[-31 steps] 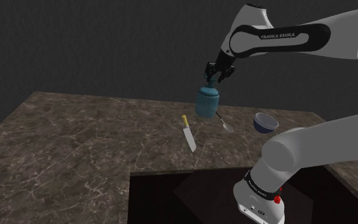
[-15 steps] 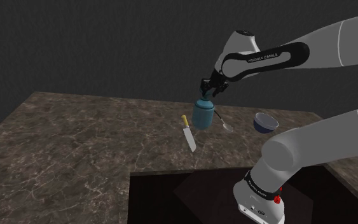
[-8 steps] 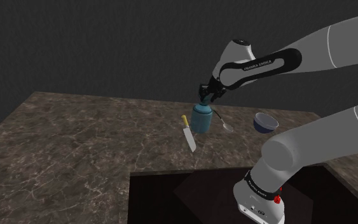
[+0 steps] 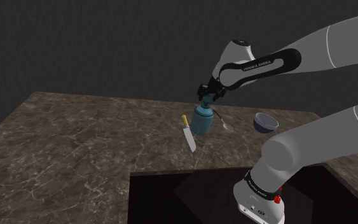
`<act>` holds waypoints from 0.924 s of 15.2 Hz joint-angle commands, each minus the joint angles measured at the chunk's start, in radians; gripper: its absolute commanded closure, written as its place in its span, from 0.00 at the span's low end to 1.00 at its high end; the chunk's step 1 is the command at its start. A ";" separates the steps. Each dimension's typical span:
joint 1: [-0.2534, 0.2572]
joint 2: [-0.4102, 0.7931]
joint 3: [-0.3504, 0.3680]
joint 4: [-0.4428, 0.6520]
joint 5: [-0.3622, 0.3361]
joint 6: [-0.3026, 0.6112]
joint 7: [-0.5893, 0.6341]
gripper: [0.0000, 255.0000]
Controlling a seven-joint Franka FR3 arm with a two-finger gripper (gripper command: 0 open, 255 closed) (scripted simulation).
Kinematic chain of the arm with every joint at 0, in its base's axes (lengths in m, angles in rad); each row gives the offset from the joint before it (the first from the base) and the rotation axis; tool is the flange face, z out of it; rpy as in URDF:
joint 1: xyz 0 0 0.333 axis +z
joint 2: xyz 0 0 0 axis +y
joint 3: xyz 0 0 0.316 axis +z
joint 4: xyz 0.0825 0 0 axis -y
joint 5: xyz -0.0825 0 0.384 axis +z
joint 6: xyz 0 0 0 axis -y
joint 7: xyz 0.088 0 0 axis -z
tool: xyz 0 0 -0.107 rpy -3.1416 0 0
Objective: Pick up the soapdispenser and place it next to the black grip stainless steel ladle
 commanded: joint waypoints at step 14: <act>0.020 -0.116 -0.001 0.043 0.023 -0.160 -0.014 0.00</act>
